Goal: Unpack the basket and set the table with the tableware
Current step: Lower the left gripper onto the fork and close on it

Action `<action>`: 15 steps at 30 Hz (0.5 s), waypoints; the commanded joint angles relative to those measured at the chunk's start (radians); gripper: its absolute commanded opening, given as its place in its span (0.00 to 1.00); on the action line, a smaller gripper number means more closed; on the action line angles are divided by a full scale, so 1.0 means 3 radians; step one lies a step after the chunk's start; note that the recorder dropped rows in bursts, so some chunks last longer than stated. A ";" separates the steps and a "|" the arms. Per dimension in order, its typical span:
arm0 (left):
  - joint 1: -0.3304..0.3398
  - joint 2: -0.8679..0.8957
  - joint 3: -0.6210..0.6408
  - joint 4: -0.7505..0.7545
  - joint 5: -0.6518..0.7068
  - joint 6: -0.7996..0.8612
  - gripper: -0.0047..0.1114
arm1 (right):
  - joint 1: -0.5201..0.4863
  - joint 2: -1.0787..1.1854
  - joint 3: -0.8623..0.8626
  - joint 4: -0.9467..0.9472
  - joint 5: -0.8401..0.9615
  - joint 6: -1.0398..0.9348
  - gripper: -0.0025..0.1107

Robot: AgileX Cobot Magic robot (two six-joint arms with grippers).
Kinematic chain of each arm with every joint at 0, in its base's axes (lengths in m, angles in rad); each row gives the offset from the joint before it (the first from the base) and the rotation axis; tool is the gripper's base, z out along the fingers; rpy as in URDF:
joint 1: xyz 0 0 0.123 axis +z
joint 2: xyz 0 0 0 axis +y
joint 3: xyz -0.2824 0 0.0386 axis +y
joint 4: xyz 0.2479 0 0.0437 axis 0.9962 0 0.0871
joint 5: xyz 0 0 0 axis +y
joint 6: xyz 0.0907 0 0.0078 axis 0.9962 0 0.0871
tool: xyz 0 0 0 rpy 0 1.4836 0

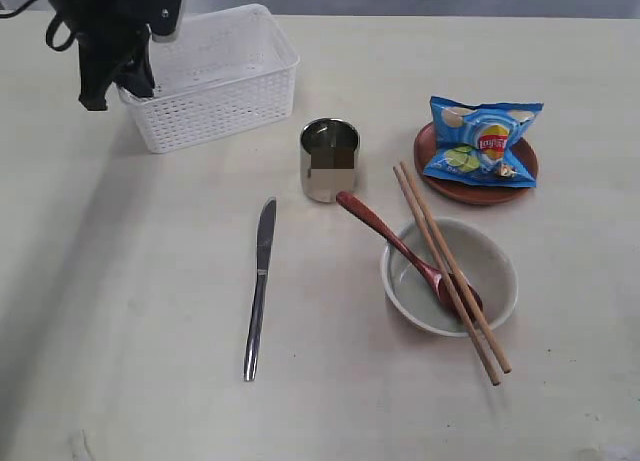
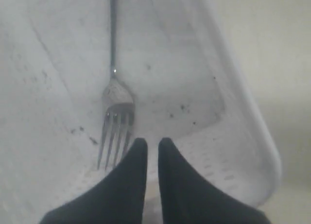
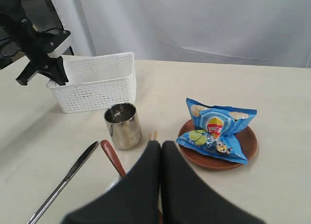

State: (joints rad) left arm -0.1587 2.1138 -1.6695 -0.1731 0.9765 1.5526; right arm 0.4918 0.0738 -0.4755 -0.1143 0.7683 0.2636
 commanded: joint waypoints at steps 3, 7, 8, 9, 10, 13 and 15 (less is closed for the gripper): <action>0.0207 -0.0169 0.0012 -0.0156 0.0764 -0.0163 0.12 | 0.0008 -0.0002 0.0003 -0.0001 -0.0026 0.0017 0.02; 0.0231 -0.0163 0.0012 -0.0403 0.0815 -0.0308 0.12 | 0.0008 -0.0002 0.0003 -0.0001 -0.0032 0.0017 0.02; 0.0214 -0.0163 0.0012 -0.0368 0.0815 -0.0445 0.11 | 0.0008 -0.0002 0.0003 -0.0001 -0.0032 0.0017 0.02; 0.0215 -0.0170 0.0031 -0.0308 0.0815 -0.0663 0.10 | 0.0008 -0.0002 0.0003 -0.0001 -0.0032 0.0017 0.02; 0.0215 -0.0186 0.0065 -0.0244 0.0815 -0.0931 0.09 | 0.0008 -0.0002 0.0003 -0.0001 -0.0032 0.0017 0.02; 0.0215 -0.0294 0.0220 0.0112 0.0815 -0.1418 0.06 | 0.0008 -0.0002 0.0003 -0.0001 -0.0032 0.0017 0.02; 0.0215 -0.0417 0.0371 0.0084 0.0815 -0.1399 0.05 | 0.0008 -0.0002 0.0003 -0.0001 -0.0032 0.0017 0.02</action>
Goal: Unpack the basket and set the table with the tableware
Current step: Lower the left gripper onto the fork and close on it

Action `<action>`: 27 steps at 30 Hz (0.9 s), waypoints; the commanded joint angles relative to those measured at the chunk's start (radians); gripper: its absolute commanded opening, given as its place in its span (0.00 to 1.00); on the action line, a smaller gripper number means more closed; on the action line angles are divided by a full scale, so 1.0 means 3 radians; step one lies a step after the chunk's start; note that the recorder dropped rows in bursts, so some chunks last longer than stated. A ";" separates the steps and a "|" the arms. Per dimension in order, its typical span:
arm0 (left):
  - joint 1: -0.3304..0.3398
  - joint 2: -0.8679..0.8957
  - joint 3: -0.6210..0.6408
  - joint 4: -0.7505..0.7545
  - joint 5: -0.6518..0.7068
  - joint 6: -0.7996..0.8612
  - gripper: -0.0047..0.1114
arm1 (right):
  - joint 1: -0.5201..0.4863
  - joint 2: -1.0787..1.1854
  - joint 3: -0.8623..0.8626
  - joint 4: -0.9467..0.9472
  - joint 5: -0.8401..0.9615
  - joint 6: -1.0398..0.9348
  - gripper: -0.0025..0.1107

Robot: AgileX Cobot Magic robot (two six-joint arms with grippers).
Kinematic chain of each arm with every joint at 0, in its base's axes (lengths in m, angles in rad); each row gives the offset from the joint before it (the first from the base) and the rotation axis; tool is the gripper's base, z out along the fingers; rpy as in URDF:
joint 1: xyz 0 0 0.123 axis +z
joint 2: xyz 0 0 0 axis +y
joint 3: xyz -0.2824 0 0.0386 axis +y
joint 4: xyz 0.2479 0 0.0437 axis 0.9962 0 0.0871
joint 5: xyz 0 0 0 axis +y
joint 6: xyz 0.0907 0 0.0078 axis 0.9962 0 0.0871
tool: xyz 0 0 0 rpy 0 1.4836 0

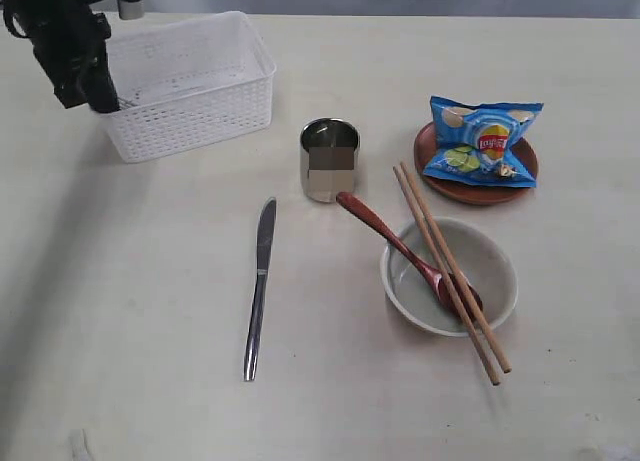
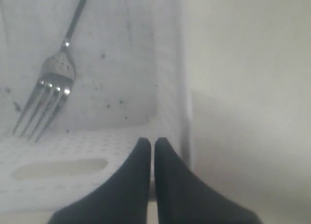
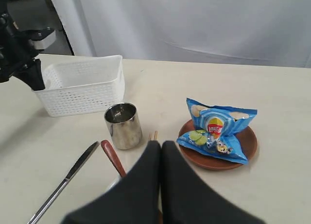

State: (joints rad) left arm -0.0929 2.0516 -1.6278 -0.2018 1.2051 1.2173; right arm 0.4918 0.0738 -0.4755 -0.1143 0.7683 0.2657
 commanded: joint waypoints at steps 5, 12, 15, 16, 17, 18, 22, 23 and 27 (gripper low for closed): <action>-0.0004 -0.0482 0.0608 -0.0300 0.0053 -0.0097 0.05 | 0.0008 -0.0002 0.0003 -0.0001 -0.0032 0.0010 0.02; -0.0035 -0.0854 0.1442 -0.0629 0.0053 -0.0045 0.05 | 0.0008 -0.0002 0.0003 -0.0001 -0.0032 0.0000 0.02; -0.0035 -0.1025 0.1532 -0.0865 0.0053 0.0414 0.05 | 0.0008 -0.0002 0.0003 -0.0001 -0.0032 0.0000 0.02; -0.0035 -0.1070 0.1522 -0.0944 0.0053 0.0533 0.05 | 0.0008 -0.0002 0.0003 -0.0001 -0.0032 0.0000 0.02; -0.0035 -0.1121 0.1508 -0.1036 0.0053 0.0600 0.05 | 0.0008 -0.0002 0.0003 -0.0001 -0.0032 0.0000 0.02; -0.0035 -0.1165 0.1484 -0.1097 -0.0069 0.0619 0.05 | 0.0008 -0.0002 0.0003 -0.0001 -0.0032 0.0000 0.02; -0.0035 -0.1224 0.1431 -0.1112 -0.0907 0.0400 0.05 | 0.0008 -0.0002 0.0003 -0.0001 -0.0032 0.0000 0.02; -0.0035 -0.1172 0.1431 -0.1112 -0.1143 0.0328 0.05 | 0.0008 -0.0002 0.0003 -0.0001 -0.0032 0.0000 0.02; -0.0035 -0.0867 0.1431 -0.1075 -0.1459 -0.0414 0.23 | 0.0008 -0.0002 0.0003 -0.0001 -0.0032 0.0000 0.02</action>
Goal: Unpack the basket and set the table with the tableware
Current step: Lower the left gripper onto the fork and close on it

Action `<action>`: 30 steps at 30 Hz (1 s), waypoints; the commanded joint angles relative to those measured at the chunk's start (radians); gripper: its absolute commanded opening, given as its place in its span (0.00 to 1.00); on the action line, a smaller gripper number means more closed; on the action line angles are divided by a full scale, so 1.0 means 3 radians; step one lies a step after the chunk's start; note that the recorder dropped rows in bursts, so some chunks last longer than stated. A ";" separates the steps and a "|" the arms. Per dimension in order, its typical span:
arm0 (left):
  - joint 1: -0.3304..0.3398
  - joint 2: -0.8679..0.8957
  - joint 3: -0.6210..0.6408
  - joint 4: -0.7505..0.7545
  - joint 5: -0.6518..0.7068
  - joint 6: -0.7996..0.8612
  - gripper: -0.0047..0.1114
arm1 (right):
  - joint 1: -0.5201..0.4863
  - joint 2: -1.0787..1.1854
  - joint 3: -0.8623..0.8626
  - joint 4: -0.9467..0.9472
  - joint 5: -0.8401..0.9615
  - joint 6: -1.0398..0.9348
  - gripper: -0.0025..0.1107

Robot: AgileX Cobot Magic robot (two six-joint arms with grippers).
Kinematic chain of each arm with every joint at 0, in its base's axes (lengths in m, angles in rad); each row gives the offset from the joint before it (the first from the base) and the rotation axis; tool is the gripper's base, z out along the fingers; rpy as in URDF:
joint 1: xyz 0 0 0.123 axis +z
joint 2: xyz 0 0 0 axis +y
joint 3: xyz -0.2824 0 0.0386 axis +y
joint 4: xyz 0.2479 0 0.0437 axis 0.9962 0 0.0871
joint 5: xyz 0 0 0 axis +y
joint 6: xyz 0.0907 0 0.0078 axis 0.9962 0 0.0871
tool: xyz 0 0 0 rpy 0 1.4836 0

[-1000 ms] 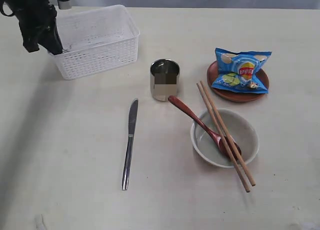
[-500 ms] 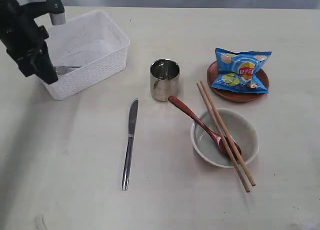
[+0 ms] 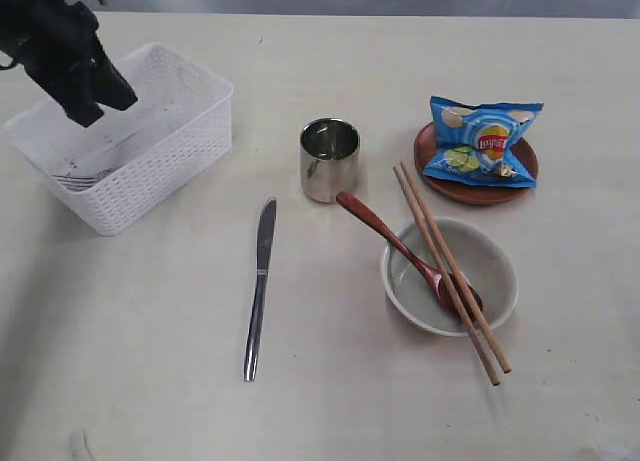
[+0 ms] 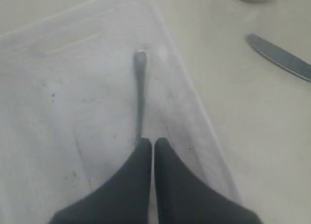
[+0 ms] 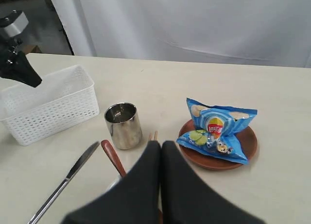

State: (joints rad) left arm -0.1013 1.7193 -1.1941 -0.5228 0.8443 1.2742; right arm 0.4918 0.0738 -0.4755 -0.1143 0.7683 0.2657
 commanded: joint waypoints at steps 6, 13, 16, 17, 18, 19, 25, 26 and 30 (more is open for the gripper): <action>-0.0007 0.0422 -0.0431 0.0094 0.0337 -0.0941 0.50 | 0.0008 -0.0002 0.0003 -0.0001 -0.0032 0.0000 0.02; -0.0007 0.0823 -0.0579 0.0454 0.0482 -0.0334 0.43 | 0.0008 -0.0002 0.0003 0.0002 -0.0008 0.0032 0.02; -0.0007 0.0871 -0.0579 0.0469 0.0368 -0.0056 0.43 | 0.0008 -0.0002 0.0003 0.0002 -0.0008 0.0032 0.02; -0.0007 0.0890 -0.0579 0.0469 0.0317 -0.0050 0.43 | 0.0008 -0.0002 0.0003 0.0002 -0.0008 0.0032 0.02; -0.0007 0.0901 -0.0579 0.0469 0.0268 -0.0050 0.43 | 0.0008 -0.0002 0.0003 0.0002 -0.0008 0.0032 0.02; -0.0007 0.0924 -0.0579 0.0469 0.0236 -0.0050 0.43 | 0.0008 -0.0002 0.0003 0.0002 -0.0008 0.0032 0.02; -0.0007 0.1115 -0.0566 0.0469 0.0309 -0.0050 0.43 | 0.0008 -0.0002 0.0003 0.0002 -0.0008 0.0032 0.02; -0.0007 0.1141 -0.0563 0.0469 0.0323 -0.0043 0.43 | 0.0008 -0.0002 0.0003 0.0002 -0.0008 0.0032 0.02; -0.0007 0.1254 -0.0542 0.0474 0.0156 0.0105 0.42 | 0.0008 -0.0002 0.0003 0.0002 -0.0008 0.0032 0.02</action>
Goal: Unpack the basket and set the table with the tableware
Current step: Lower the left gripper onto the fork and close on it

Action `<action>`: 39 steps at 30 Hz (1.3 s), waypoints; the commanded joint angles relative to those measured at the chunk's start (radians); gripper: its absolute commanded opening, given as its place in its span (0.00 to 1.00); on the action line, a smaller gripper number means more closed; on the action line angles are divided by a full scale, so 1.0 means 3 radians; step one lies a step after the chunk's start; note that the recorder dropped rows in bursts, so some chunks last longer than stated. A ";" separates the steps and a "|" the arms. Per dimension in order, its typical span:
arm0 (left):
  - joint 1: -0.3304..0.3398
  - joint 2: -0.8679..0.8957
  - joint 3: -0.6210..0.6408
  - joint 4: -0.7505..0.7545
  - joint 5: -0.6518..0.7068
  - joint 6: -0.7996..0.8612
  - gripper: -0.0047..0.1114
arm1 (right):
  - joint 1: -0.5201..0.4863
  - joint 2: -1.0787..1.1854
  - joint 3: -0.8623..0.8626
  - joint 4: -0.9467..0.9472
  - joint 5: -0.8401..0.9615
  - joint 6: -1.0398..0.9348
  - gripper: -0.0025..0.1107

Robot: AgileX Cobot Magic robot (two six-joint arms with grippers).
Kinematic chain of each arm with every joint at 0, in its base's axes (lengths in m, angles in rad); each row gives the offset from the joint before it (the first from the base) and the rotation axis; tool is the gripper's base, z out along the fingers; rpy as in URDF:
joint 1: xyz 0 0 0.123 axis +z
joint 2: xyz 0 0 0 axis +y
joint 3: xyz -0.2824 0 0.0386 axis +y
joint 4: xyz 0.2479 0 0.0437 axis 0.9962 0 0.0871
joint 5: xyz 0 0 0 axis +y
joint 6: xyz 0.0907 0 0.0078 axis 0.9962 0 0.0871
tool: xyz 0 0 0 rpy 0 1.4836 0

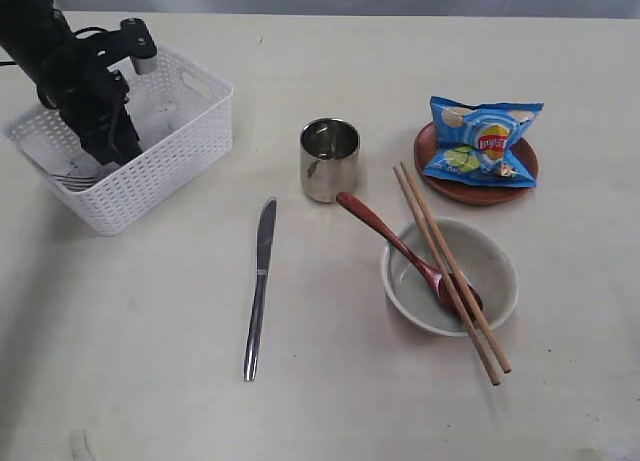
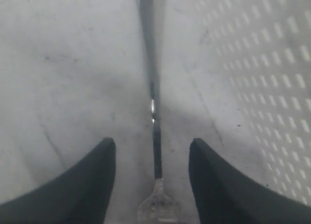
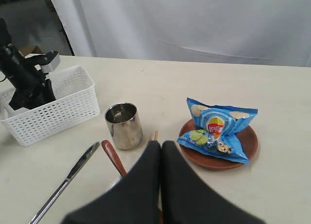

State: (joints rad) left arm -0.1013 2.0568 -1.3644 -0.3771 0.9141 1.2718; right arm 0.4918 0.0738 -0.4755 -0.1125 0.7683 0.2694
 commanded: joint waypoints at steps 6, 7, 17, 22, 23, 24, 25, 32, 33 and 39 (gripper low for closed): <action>-0.0007 0.0205 0.0025 0.0023 -0.0223 0.0070 0.18 | 0.0008 -0.0002 0.0003 -0.0004 -0.0014 0.0020 0.02; -0.0007 0.0213 0.0025 0.0023 -0.0179 0.0070 0.12 | 0.0008 -0.0002 0.0003 -0.0004 -0.0014 0.0010 0.02; -0.0007 0.0162 -0.0004 -0.0129 0.0235 -0.0057 0.07 | 0.0008 -0.0002 0.0003 -0.0004 -0.0014 0.0010 0.02; -0.0007 -0.0115 -0.0070 -0.0190 0.0618 -0.0077 0.35 | 0.0008 -0.0002 0.0003 -0.0004 -0.0014 0.0010 0.02; -0.0007 -0.0156 -0.0070 -0.0188 0.0619 -0.0077 0.40 | 0.0008 -0.0002 0.0003 -0.0004 -0.0014 0.0010 0.02; -0.0007 -0.0194 -0.0070 -0.0188 0.0594 -0.0068 0.43 | 0.0008 -0.0002 0.0003 -0.0004 -0.0014 0.0010 0.02; -0.0014 -0.0208 -0.0070 -0.0188 0.0563 -0.0024 0.43 | 0.0008 -0.0002 0.0003 -0.0004 -0.0014 0.0010 0.02; -0.0111 -0.0176 -0.0070 -0.0188 0.0465 0.0614 0.26 | 0.0008 -0.0002 0.0003 -0.0004 -0.0014 0.0010 0.02; -0.0132 -0.0176 -0.0070 -0.0188 0.0456 0.0854 0.26 | 0.0008 -0.0002 0.0003 -0.0004 -0.0014 0.0010 0.02; -0.0178 -0.0169 -0.0070 -0.0175 0.0510 0.1114 0.33 | 0.0008 -0.0002 0.0003 -0.0004 -0.0014 0.0024 0.02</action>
State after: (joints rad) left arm -0.1505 2.0067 -1.3871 -0.4268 1.0519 1.6070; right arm 0.4918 0.0738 -0.4755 -0.1125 0.7683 0.2711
